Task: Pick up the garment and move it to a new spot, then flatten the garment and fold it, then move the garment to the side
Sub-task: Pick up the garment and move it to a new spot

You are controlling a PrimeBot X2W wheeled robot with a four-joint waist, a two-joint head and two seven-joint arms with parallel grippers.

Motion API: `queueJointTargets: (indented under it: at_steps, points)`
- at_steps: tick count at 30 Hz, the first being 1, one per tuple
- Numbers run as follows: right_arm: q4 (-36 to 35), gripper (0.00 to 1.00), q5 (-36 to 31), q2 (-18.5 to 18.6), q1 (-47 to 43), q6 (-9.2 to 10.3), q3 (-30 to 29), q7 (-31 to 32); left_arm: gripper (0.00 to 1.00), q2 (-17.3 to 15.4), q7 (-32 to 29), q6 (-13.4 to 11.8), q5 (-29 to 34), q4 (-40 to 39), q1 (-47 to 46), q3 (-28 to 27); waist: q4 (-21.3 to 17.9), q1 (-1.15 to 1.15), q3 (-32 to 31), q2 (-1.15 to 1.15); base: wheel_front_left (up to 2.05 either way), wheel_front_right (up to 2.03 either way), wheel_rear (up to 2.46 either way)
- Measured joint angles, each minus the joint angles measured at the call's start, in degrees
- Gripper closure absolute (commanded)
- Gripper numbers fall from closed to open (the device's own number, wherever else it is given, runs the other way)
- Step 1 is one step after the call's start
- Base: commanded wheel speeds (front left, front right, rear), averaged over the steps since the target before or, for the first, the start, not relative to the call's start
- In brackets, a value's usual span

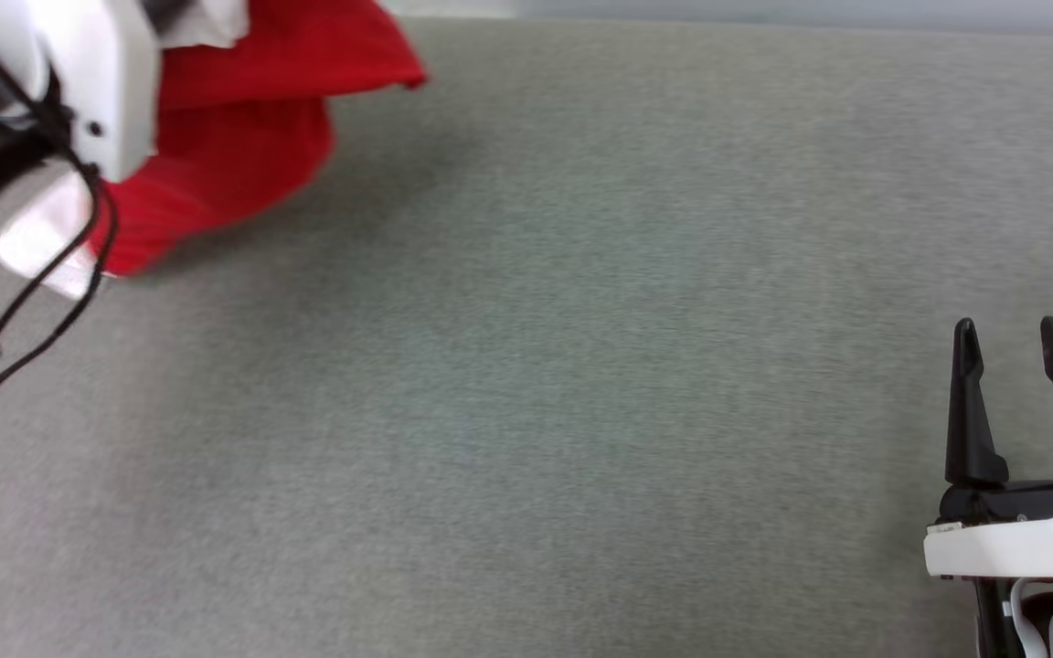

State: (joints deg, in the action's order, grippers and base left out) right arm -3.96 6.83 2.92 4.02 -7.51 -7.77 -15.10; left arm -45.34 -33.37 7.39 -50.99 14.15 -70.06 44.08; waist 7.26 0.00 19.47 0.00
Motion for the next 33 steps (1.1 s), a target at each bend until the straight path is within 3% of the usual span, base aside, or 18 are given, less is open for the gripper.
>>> queueJointTargets:
  at_steps: [22,33]
  points:
    - [2.1,0.00,4.8,0.0,-1.6,0.00,-0.6,0.0,1.00,15.1,0.9,0.0,-2.7,-9.5,-9.7,17.0,-17.2,0.00,-3.6,0.00,0.00,0.00,0.00]
    - [2.4,0.00,5.9,0.0,-0.4,0.00,0.0,0.0,1.00,13.5,4.8,0.0,-3.9,1.2,-4.3,26.3,-20.9,0.01,0.6,0.00,0.00,0.00,0.00]
